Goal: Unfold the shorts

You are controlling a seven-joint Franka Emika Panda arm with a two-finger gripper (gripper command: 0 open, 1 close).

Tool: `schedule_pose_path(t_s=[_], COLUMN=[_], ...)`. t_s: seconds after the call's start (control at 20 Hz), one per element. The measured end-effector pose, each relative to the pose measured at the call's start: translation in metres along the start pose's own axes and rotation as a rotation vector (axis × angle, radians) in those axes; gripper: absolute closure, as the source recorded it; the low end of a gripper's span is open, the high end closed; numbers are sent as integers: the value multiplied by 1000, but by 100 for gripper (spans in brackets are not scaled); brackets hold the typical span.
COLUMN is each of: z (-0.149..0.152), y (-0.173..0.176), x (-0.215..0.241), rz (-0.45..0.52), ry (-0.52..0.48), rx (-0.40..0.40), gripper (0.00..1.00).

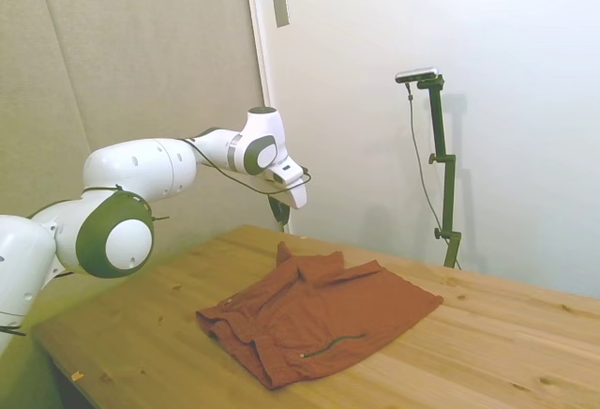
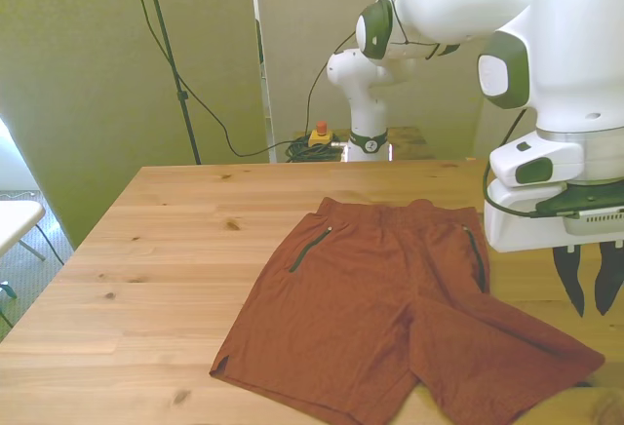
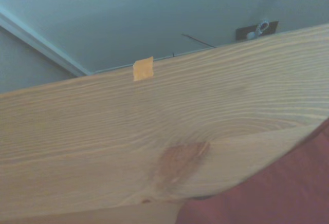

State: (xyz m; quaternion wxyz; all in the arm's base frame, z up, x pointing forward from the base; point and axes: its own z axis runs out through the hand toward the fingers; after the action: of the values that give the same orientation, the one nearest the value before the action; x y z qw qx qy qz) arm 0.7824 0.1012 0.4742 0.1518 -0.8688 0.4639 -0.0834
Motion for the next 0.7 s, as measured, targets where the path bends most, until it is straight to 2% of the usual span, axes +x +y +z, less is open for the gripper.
schedule_pose_path(t_s=[0.1,0.2,0.35,0.45,0.7], z=[-9,-22,-39,-49,-88], y=[-1,6,37,62,119], x=[-3,-2,13,25,28], rz=[-7,1,22,4,-37], ry=[-1,-9,-19,-43,-69], rx=[1,-38,-117,-161,-226], gripper=[0,0,0,0,0])
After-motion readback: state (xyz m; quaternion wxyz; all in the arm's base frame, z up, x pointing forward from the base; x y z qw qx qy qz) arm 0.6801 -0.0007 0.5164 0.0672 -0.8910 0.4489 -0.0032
